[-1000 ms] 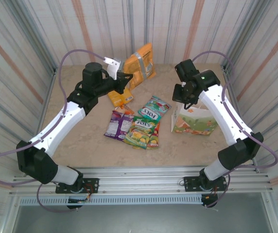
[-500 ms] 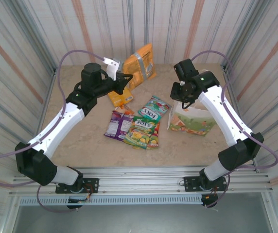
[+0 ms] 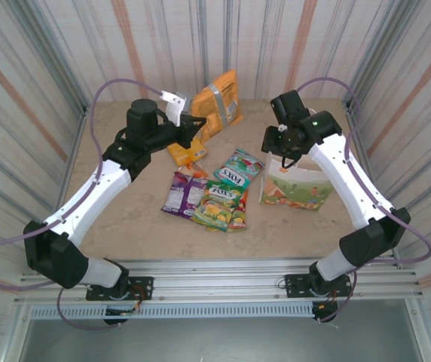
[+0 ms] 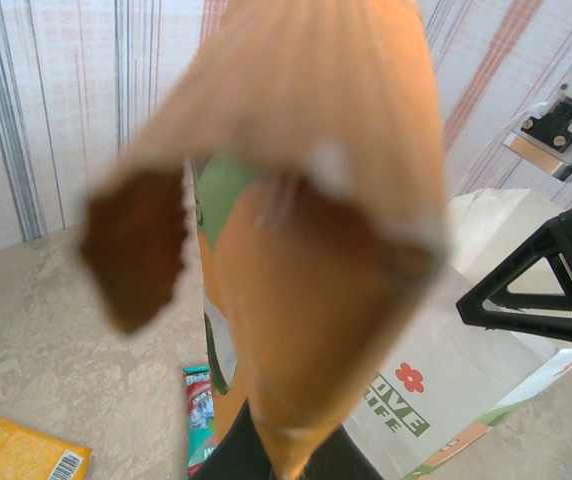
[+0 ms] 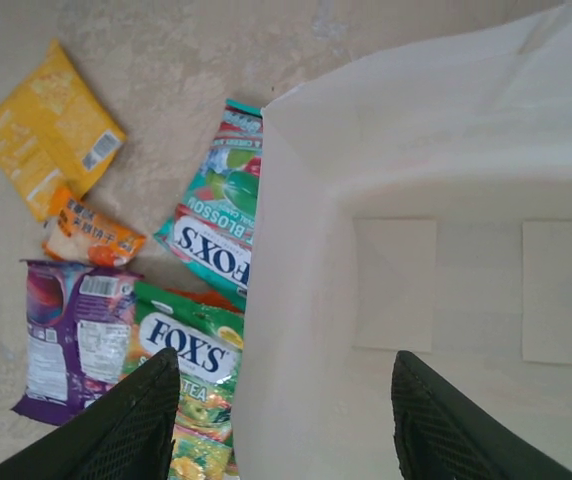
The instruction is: Place the snacks into the paper bag
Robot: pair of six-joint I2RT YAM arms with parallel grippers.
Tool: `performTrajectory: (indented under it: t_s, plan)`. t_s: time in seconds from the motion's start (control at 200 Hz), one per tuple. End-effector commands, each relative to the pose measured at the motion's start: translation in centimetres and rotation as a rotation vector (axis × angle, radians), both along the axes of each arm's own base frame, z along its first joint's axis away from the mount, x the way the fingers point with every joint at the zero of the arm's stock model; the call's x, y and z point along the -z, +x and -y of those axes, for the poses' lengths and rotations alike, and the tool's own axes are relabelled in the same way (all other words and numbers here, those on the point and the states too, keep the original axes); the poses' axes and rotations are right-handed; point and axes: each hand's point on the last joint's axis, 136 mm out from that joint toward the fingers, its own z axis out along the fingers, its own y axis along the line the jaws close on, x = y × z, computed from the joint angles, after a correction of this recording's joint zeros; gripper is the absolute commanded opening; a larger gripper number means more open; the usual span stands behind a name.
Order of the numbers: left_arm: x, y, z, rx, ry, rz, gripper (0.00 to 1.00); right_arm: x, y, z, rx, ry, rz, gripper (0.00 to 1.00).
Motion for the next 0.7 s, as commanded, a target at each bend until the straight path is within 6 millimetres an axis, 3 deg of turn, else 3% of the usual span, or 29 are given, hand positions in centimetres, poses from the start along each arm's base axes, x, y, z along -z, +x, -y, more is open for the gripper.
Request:
performTrajectory:
  t_s: [0.0, 0.306, 0.446, 0.531, 0.696]
  plan:
    - [-3.2, -1.6, 0.1, 0.064, -0.047, 0.059, 0.0, -2.6, -0.1, -0.3, -0.07, 0.005, 0.097, 0.63]
    - [-5.5, -3.1, 2.6, 0.205, -0.058, 0.145, 0.0, -8.1, -0.1, -0.3, -0.203, -0.015, 0.328, 0.69]
    - [-6.5, -4.4, 4.0, 0.321, -0.058, 0.198, 0.0, -11.2, -1.2, -0.4, -0.352, 0.019, 0.461, 0.71]
    - [-7.0, -5.6, 4.7, 0.406, -0.063, 0.223, 0.0, -12.9, -2.0, 0.4, -0.419, 0.099, 0.535, 0.68]
    - [-6.9, -6.7, 5.3, 0.511, -0.065, 0.231, 0.0, -15.1, -5.2, 0.0, -0.698, 0.118, 0.733, 0.66]
